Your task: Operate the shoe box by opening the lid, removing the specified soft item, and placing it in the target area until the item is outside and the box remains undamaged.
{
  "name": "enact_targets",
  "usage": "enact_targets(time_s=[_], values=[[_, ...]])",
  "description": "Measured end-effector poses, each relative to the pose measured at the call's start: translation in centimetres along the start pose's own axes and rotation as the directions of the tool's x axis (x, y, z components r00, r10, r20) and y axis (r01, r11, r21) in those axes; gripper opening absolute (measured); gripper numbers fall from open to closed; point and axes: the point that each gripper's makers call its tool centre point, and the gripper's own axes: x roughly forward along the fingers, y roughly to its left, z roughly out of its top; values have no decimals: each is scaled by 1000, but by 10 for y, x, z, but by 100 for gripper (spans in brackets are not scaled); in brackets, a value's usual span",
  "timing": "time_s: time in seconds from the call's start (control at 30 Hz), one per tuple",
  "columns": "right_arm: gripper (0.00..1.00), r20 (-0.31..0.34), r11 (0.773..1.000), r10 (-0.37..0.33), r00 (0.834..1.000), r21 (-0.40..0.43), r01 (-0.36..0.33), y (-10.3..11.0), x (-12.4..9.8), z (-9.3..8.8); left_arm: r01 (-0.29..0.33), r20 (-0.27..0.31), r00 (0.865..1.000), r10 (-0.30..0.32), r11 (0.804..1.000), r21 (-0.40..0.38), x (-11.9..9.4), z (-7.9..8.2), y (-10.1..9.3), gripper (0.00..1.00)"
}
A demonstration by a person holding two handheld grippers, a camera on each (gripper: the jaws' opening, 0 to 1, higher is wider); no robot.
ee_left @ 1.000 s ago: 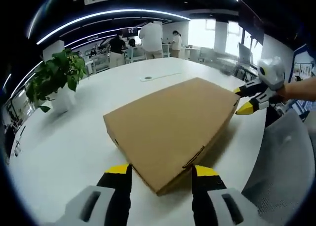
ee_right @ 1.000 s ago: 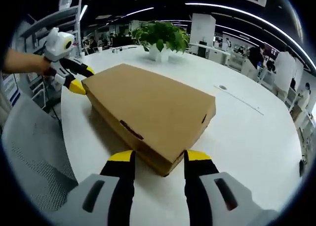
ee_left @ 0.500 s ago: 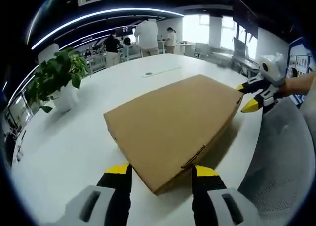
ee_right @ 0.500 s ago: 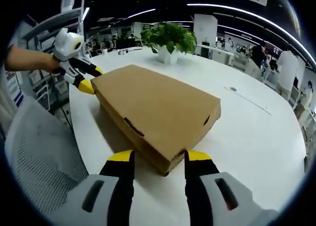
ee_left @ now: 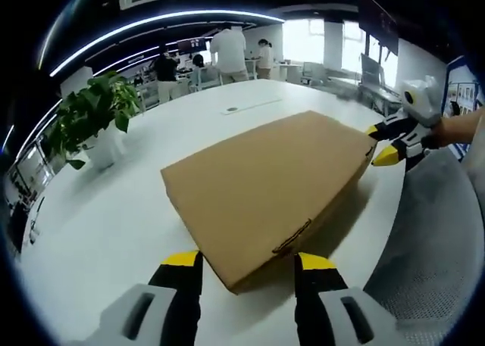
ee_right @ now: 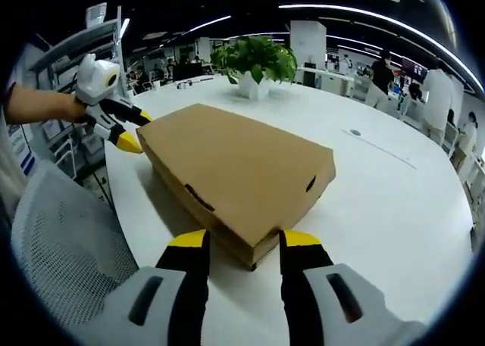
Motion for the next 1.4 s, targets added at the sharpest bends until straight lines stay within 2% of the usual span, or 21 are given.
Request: enact_targets(time_s=[0.37,0.5,0.7,0.97,1.13,1.4], values=[[35,19,1000,16,1000,27,-16,3,-5,6,-11,-8,1000,11,997,-74,-8,-5,-8,52],[35,26,999,26,999,41,-27,2,-10,13,-15,-5,1000,15,991,-133,-12,4,-10,57],[34,43,999,32,999,27,-33,2,-17,23,-26,-21,999,24,993,-119,-21,14,-11,59],[36,83,1000,24,996,7,-25,2,-29,45,-32,-1,999,32,994,-100,-34,32,-9,60],[39,91,1000,26,995,-13,-25,2,-34,56,-29,34,999,33,992,-122,-41,44,-5,60],[38,117,999,14,993,-50,-8,-7,-39,76,-34,82,996,44,992,-120,-49,66,3,59]])
